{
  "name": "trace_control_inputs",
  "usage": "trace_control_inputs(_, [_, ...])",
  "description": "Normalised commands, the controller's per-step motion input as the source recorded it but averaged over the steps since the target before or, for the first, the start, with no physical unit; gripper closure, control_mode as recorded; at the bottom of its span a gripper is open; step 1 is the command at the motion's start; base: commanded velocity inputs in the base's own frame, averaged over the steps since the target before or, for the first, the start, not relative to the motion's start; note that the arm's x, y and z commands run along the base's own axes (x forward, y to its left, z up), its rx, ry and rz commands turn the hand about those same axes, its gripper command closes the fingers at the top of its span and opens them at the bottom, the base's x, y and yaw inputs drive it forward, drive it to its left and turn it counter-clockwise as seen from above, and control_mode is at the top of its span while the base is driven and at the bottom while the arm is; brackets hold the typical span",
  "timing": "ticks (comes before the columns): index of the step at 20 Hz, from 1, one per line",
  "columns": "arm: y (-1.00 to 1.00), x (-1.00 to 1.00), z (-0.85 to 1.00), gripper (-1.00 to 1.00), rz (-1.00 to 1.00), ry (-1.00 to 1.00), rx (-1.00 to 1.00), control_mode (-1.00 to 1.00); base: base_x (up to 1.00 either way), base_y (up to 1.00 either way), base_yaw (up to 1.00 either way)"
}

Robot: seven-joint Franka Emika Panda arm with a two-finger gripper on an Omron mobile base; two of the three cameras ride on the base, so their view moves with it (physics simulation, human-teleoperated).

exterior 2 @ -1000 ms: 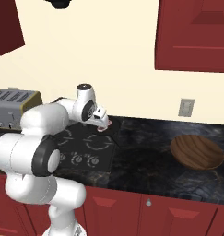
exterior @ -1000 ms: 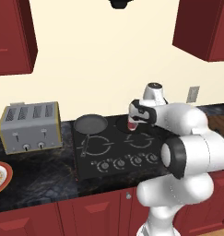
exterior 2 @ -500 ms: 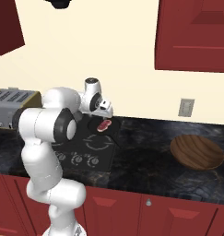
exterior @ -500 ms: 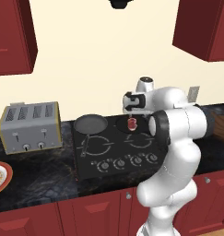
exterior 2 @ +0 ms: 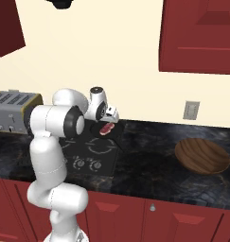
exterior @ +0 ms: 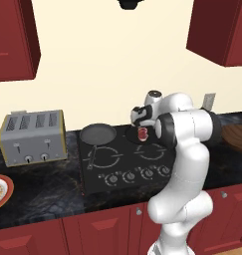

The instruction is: Place one of the steaks on the plate and the other in the bowl. Then place the bowl in the fridge.

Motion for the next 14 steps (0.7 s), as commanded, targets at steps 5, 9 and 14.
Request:
trace_control_inputs(5, [0.0, 0.43, -0.15, -1.0, -0.01, 0.03, 0.0, -1.0, 0.0, 0.0, 0.0])
trace_control_inputs(9, [0.0, 0.49, -0.04, -1.0, 0.0, 0.13, 0.0, -1.0, 0.0, 0.0, 0.0])
trace_control_inputs(14, [0.0, 0.15, -0.26, -1.0, 0.0, 0.14, 0.0, -1.0, 0.0, 0.0, 0.0])
